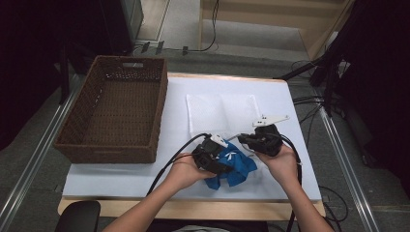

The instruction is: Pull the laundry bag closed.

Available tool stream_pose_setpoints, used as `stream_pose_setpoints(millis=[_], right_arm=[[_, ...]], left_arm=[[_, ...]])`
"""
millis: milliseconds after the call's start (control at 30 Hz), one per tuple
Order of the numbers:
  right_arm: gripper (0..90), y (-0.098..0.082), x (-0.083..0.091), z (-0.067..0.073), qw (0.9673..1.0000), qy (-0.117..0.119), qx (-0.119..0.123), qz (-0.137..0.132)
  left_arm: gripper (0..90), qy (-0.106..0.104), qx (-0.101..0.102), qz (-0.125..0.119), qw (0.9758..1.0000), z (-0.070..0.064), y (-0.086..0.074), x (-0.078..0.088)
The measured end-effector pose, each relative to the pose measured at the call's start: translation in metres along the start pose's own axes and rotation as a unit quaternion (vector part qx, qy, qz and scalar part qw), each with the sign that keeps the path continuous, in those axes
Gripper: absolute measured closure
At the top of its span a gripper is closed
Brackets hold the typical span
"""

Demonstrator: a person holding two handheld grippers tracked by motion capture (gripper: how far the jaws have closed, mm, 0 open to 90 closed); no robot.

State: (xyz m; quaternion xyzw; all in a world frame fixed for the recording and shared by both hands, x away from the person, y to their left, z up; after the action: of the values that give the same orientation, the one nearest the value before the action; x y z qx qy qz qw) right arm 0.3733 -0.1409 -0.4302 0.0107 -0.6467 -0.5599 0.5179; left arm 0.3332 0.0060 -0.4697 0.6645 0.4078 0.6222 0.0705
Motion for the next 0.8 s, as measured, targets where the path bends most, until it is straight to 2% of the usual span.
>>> stream_pose_setpoints(millis=[267,433,600,800], right_arm=[[88.1,0.004,0.006,0.003,1.0000,0.003,-0.004,-0.008],[88.1,0.007,0.008,0.006,0.9999,0.005,-0.003,-0.012],[88.0,0.005,0.013,0.011,0.9999,0.011,0.002,-0.011],[88.0,-0.004,0.020,0.013,0.9998,0.017,0.004,-0.002]], left_arm=[[53.5,-0.004,0.011,0.009,0.9999,0.003,-0.001,-0.011],[53.5,-0.001,0.007,0.016,0.9999,0.003,-0.002,-0.015],[53.6,-0.016,0.039,0.014,0.9990,0.008,-0.001,-0.014],[53.6,-0.005,0.062,0.004,0.9980,0.015,0.002,-0.009]])
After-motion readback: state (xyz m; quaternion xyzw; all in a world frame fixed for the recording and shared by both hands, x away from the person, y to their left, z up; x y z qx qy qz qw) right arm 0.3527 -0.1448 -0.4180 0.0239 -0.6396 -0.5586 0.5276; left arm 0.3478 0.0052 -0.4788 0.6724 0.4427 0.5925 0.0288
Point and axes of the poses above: each handheld gripper's, and its own axes: x roughly backward along the jaws, y roughly out of its top, z roughly to its left, the point moved 5 cm from there along -x, roughly forward along the jaws, and after that the axes turned 4 degrees about -x, right-handed, at the moved point
